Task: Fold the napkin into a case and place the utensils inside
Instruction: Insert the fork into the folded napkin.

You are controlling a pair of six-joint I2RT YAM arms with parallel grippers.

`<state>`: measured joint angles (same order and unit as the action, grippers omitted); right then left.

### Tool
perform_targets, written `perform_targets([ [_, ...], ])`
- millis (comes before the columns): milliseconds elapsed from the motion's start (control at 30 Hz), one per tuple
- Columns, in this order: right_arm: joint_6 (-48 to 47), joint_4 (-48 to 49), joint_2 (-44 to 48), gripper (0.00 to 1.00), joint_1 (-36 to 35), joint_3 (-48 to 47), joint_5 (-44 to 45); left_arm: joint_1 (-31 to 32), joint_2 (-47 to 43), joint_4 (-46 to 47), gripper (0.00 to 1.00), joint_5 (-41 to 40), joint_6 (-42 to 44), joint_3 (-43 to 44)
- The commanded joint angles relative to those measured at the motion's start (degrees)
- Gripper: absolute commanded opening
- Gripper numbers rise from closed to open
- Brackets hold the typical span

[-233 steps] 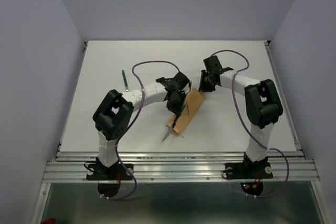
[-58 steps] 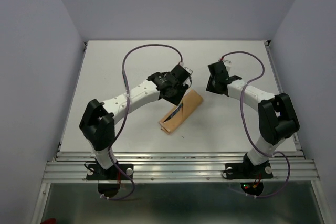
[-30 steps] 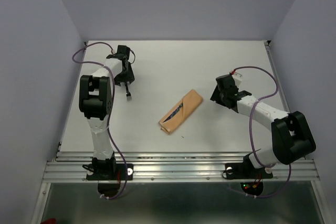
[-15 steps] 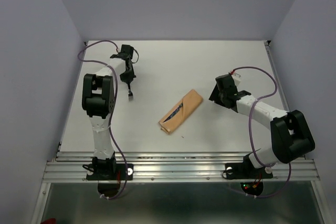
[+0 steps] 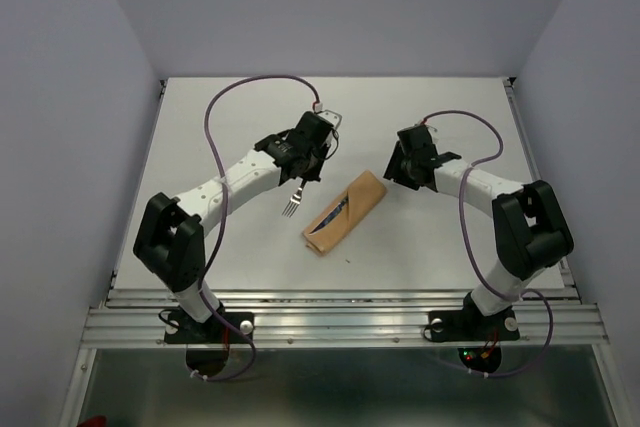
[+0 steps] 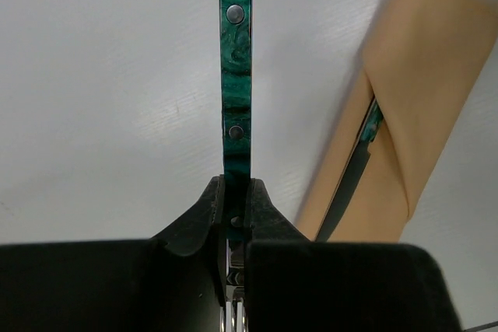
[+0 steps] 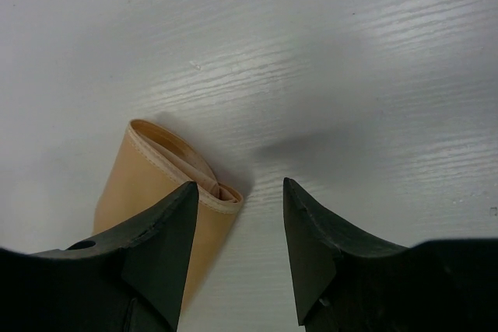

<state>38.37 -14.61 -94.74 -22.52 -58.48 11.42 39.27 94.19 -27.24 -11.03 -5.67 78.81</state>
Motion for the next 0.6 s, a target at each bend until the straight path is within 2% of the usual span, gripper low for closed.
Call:
perform_targets([
  [0,-1.1,-0.7,-1.5,0.53,-0.2,-3.1,-1.6,0.9,-0.8,-5.2,0.00,0.7,1.6,-4.3],
  [267,-1.5,-0.9,-6.2,0.53,0.8,-6.8,-5.4,7.5,-5.8,-6.8,0.00,9.9,2.0,-10.2],
  [433,-1.3,-2.7,-9.9,0.53,0.8,-10.8,-5.9,10.6,-4.3,-5.7,0.00,13.0,1.1,-11.3],
  [500,-1.3,-4.2,-12.8,0.51,0.8,-12.6,-5.4,11.3,-2.0,-6.1,0.00,12.3,0.9,-11.0],
  [567,-1.0,-5.4,-14.2,0.44,0.8,-14.1,-5.4,11.7,0.4,-7.0,0.00,11.6,0.9,-10.4],
])
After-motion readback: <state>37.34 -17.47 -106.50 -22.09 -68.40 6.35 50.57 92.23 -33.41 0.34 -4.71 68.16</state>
